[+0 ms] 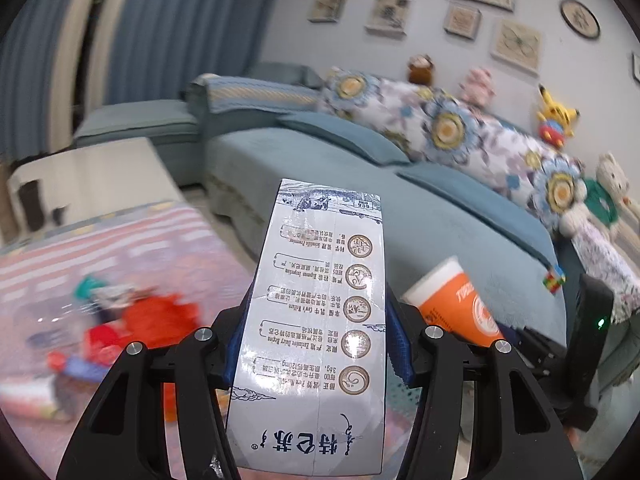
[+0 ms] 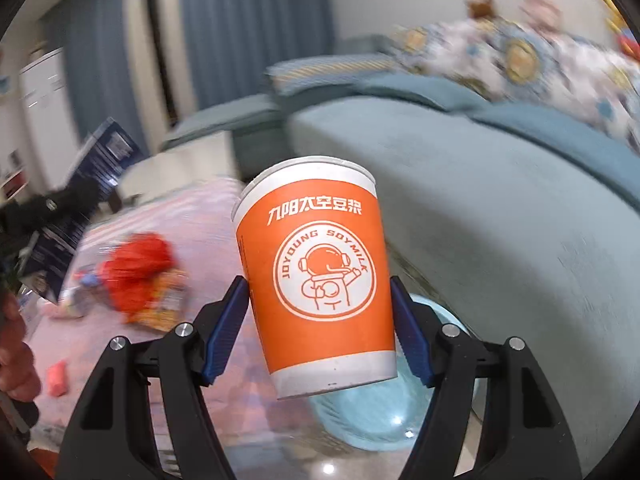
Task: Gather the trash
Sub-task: 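Carry both items over the blue basket and open both tools to drop them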
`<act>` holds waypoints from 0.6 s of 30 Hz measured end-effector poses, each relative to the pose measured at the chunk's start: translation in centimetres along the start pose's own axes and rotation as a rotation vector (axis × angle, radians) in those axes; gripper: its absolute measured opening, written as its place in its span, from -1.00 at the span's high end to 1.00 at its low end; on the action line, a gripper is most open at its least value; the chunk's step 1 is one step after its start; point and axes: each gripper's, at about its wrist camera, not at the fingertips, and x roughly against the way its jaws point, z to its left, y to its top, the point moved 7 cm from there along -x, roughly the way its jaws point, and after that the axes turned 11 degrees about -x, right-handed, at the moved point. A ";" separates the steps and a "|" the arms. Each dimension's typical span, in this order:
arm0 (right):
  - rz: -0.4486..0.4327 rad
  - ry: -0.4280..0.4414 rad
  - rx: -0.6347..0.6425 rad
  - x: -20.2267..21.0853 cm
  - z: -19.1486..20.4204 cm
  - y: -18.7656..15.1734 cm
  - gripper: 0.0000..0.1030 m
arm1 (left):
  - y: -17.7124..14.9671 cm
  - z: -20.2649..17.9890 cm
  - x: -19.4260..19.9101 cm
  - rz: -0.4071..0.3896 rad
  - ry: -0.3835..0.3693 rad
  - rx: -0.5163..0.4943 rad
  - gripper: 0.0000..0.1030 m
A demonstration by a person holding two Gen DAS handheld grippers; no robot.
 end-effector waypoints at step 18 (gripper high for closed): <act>0.372 -0.229 -0.313 -13.3 -12.9 -11.2 -0.35 | -10.4 -4.8 -16.2 0.392 -0.148 -0.081 -0.30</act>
